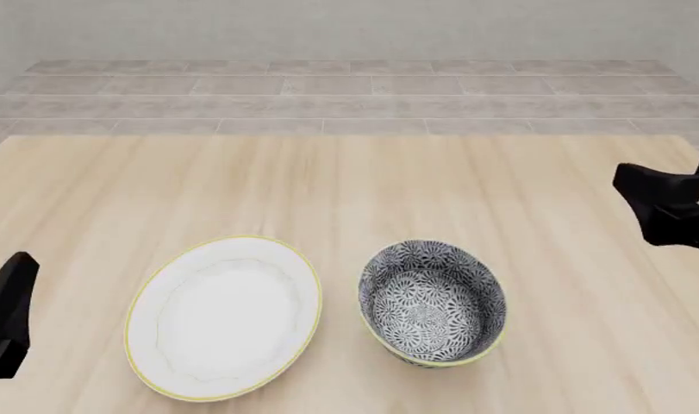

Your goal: Put the bowl on the plate.

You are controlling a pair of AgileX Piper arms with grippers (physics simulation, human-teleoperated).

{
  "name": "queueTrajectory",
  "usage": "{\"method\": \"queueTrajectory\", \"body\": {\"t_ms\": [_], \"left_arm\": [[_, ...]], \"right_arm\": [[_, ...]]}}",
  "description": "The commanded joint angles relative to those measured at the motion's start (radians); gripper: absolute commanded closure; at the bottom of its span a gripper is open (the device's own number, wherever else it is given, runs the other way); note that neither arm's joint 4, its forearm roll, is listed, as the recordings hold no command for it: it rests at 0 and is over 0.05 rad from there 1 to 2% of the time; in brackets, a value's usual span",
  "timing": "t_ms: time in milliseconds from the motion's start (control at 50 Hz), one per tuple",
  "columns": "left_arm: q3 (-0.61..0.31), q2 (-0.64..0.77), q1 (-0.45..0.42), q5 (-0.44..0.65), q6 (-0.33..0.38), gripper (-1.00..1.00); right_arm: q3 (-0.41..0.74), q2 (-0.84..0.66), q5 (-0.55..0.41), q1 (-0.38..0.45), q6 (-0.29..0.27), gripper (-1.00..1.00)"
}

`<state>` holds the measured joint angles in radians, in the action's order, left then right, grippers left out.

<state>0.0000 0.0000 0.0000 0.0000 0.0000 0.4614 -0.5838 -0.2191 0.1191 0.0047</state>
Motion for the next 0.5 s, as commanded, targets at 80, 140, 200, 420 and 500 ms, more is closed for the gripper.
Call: {"method": "queueTrajectory", "body": {"t_ms": [80, 140, 200, 420, 500], "left_arm": [[0.000, 0.000, 0.000, 0.000, 0.000, -1.00], [0.000, 0.000, 0.000, 0.000, 0.000, -1.00], [0.000, 0.000, 0.000, 0.000, 0.000, -1.00], [0.000, 0.000, 0.000, 0.000, 0.000, -1.00], [0.000, 0.000, 0.000, 0.000, 0.000, -1.00]], "right_arm": [[0.047, -0.108, 0.047, 0.044, -0.008, -1.00], [0.049, -0.121, 0.056, 0.053, -0.011, -1.00], [0.051, -0.126, 0.062, 0.056, -0.021, -1.00], [0.066, -0.148, 0.073, 0.064, -0.044, -1.00], [0.067, -0.164, 0.085, 0.075, -0.045, -1.00]]}}
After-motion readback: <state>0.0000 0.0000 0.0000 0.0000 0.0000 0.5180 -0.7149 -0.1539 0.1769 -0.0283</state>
